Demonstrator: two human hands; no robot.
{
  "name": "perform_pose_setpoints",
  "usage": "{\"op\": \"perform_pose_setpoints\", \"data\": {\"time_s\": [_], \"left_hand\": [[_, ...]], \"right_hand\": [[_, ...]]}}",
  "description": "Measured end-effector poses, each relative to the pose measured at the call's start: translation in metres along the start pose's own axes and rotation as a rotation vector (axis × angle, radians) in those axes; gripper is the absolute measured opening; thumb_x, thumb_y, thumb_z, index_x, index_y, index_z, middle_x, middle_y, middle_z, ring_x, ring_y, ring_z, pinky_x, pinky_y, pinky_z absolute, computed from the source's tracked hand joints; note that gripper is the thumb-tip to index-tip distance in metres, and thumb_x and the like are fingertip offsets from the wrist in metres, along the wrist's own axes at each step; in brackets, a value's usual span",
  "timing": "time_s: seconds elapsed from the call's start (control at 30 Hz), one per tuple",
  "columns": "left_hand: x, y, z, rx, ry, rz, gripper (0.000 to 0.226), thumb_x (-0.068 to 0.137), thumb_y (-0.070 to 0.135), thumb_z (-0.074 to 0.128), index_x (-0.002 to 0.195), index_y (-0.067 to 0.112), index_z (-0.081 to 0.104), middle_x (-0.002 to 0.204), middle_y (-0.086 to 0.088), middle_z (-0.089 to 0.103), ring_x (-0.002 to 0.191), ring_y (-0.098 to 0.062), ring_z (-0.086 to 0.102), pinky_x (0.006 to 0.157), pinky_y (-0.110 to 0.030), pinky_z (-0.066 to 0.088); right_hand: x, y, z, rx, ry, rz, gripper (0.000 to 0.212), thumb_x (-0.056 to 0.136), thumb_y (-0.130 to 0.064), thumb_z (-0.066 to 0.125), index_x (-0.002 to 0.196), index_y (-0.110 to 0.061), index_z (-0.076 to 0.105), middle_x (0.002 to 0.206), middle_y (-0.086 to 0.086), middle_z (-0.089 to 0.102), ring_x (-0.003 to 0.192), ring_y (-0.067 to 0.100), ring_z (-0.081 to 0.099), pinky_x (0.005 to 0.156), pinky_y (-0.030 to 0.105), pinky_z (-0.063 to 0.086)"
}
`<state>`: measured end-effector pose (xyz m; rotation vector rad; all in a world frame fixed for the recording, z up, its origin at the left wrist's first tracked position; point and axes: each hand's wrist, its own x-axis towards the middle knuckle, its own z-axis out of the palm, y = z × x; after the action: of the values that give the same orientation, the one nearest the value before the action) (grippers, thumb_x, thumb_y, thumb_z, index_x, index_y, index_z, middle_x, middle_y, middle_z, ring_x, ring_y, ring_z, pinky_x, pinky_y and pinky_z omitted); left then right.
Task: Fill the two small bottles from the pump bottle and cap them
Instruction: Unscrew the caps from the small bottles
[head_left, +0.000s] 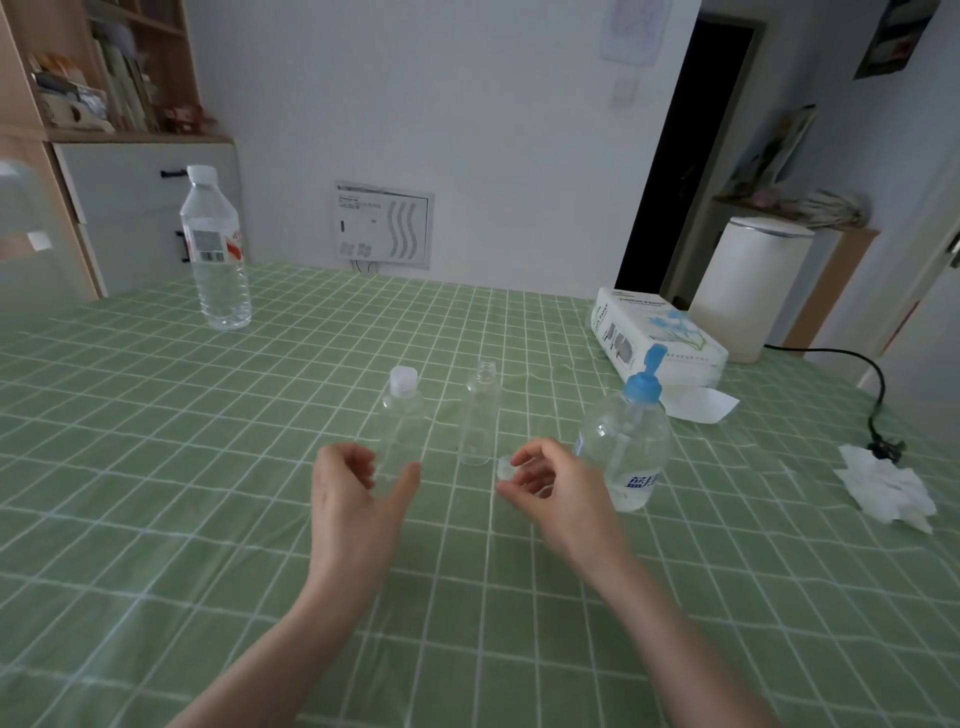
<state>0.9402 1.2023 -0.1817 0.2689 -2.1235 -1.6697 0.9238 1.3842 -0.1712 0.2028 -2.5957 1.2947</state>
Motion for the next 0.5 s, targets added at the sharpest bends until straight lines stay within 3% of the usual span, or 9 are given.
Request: {"op": "perform_pose_setpoints", "data": {"time_s": [0.1, 0.17, 0.37, 0.43, 0.5], "left_hand": [[0.022, 0.006, 0.007, 0.017, -0.072, -0.065, 0.073, 0.077, 0.029, 0.076, 0.134, 0.014, 0.034, 0.129, -0.004, 0.041, 0.117, -0.021, 0.043, 0.101, -0.039, 0.04], [0.033, 0.007, 0.015, 0.02, -0.134, -0.067, 0.084, 0.077, 0.033, 0.076, 0.142, 0.014, 0.027, 0.142, -0.007, 0.036, 0.129, -0.025, 0.039, 0.107, -0.047, 0.037], [0.04, 0.007, 0.028, 0.089, -0.138, -0.023, 0.05, 0.089, 0.033, 0.061, 0.132, 0.013, 0.043, 0.137, -0.003, 0.048, 0.124, -0.024, 0.045, 0.104, -0.046, 0.039], [0.034, 0.009, 0.022, 0.054, -0.148, 0.005, 0.045, 0.09, 0.033, 0.061, 0.128, 0.014, 0.046, 0.132, 0.0, 0.052, 0.122, -0.02, 0.047, 0.101, -0.037, 0.04], [0.024, 0.011, 0.013, 0.045, -0.185, 0.075, 0.04, 0.088, 0.034, 0.063, 0.121, 0.016, 0.049, 0.124, 0.004, 0.056, 0.114, -0.014, 0.051, 0.088, -0.022, 0.039]], "right_hand": [[-0.006, -0.003, 0.004, -0.029, -0.027, 0.002, 0.018, 0.084, -0.022, 0.074, 0.085, -0.028, 0.058, 0.077, -0.014, 0.063, 0.066, -0.008, 0.058, 0.064, 0.002, 0.045], [-0.01, -0.004, 0.007, -0.064, -0.053, -0.012, 0.019, 0.085, -0.022, 0.073, 0.078, -0.031, 0.057, 0.077, -0.015, 0.063, 0.069, -0.006, 0.058, 0.066, 0.002, 0.045], [-0.016, -0.01, 0.008, -0.079, -0.07, -0.025, 0.022, 0.087, -0.02, 0.071, 0.074, -0.031, 0.057, 0.076, -0.013, 0.064, 0.069, -0.006, 0.058, 0.066, 0.004, 0.045], [-0.018, -0.015, 0.007, -0.002, -0.015, -0.054, 0.023, 0.087, -0.017, 0.072, 0.074, -0.03, 0.058, 0.074, -0.012, 0.065, 0.066, -0.006, 0.06, 0.066, 0.006, 0.046], [-0.02, -0.022, 0.004, 0.131, 0.059, -0.077, 0.021, 0.087, -0.015, 0.071, 0.074, -0.028, 0.059, 0.069, -0.009, 0.066, 0.066, -0.005, 0.062, 0.066, 0.009, 0.049]]}}
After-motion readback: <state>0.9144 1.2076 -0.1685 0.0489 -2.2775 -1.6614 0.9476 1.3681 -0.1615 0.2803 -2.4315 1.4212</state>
